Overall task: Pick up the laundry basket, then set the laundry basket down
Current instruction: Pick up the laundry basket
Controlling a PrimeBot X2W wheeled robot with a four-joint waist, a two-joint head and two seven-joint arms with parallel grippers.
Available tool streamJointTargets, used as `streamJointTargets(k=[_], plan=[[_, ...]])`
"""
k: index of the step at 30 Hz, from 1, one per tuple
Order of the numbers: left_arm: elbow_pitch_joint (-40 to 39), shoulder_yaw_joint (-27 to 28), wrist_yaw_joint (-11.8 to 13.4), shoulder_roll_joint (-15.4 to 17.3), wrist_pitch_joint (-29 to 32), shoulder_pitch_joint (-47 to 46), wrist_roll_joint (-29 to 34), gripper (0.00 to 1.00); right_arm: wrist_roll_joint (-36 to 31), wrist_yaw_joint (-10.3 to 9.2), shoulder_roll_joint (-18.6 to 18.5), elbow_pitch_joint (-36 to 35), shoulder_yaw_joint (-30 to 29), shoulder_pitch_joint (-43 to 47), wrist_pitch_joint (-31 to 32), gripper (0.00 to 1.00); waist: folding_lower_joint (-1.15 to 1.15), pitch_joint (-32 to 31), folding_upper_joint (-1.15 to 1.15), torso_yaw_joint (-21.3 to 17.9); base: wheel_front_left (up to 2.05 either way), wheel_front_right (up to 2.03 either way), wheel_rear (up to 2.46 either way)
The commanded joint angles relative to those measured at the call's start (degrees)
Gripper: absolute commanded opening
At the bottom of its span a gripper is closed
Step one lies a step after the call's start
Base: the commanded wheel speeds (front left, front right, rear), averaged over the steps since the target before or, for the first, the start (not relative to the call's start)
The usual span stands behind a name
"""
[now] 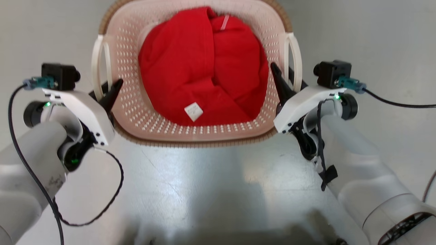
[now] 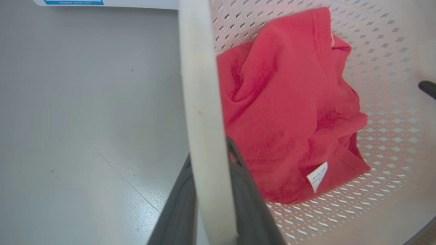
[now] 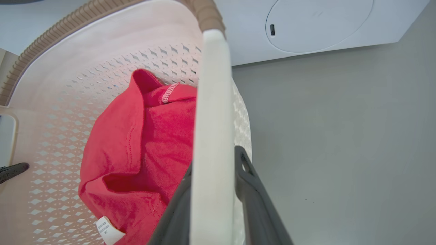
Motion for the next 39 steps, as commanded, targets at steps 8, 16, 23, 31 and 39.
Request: streamJointTargets(k=[8, 16, 23, 31, 39], plan=[[0.53, 1.06, -0.43, 4.14, 1.19, 5.29, -1.81, 0.0, 6.45, 0.9, -0.33, 4.27, 6.98, 5.98, -0.36, 0.0, 0.0, -8.31, 0.0, -0.78, 0.0, 0.0, 0.0], [2.05, 1.01, -0.43, 2.24, 3.72, 9.22, -2.89, 0.0, 12.65, 0.9, -0.33, 6.81, 12.78, 8.51, 0.4, 0.0, 0.0, -14.76, 0.0, -1.37, 0.0, 0.0, 0.0], [3.71, 0.99, -0.43, 0.29, 5.54, 12.84, -3.61, 0.0, 18.07, 0.9, -0.33, 8.18, 17.65, 10.93, 2.52, 0.0, 0.0, -21.32, 0.0, -1.88, 0.0, 0.0, 0.0], [6.56, 0.98, -0.43, -2.82, 8.31, 16.82, -4.63, 0.0, 23.04, 0.9, -0.33, 9.3, 22.17, 13.6, 5.7, 0.0, 0.0, -28.67, 0.0, -2.11, 0.0, 0.0, 0.0], [10.78, 0.97, -0.43, -7.41, 10.39, 20.33, -5.49, 0.0, 27.09, 0.9, -0.33, 10.08, 25.67, 16.55, 8.24, 0.0, 0.0, -36.03, 0.0, -2.36, 0.0, 0.0, 0.0]])
